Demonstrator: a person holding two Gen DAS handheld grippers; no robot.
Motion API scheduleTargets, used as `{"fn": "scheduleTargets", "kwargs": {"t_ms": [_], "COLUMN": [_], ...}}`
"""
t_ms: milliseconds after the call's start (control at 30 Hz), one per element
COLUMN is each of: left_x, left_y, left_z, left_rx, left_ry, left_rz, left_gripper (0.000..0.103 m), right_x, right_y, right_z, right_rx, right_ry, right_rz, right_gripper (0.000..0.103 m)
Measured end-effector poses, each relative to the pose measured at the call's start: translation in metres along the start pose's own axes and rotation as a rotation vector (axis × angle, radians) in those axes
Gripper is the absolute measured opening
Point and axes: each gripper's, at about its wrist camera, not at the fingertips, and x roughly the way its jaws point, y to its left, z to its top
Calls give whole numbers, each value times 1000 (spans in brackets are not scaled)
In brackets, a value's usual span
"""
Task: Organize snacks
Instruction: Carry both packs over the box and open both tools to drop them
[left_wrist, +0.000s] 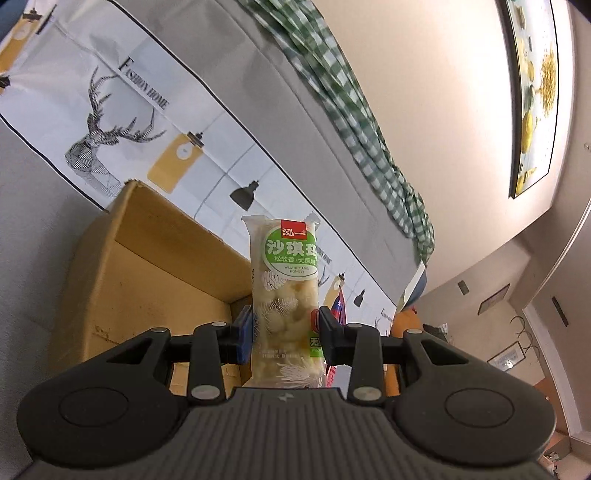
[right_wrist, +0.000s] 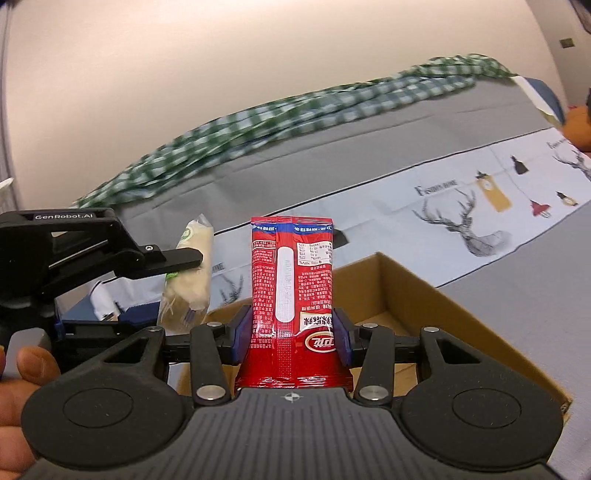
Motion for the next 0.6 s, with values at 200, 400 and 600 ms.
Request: {"fn": "scheduleTargets", "kwargs": {"t_ms": [200, 400, 600], "left_x": [11, 16, 15], "left_y": [-3, -9, -9], "left_z": [0, 0, 0], "left_rx": [2, 25, 20], "left_ry": [17, 29, 34], "left_rz": [8, 9, 5], "left_gripper": [40, 40, 42], "right_x": [2, 3, 2], "right_y": [-9, -13, -12], "right_z": [0, 1, 1], "right_rx": [22, 34, 27], "right_ry": [-2, 5, -4], "right_rz": [-29, -33, -33], "right_gripper": [47, 48, 48]}}
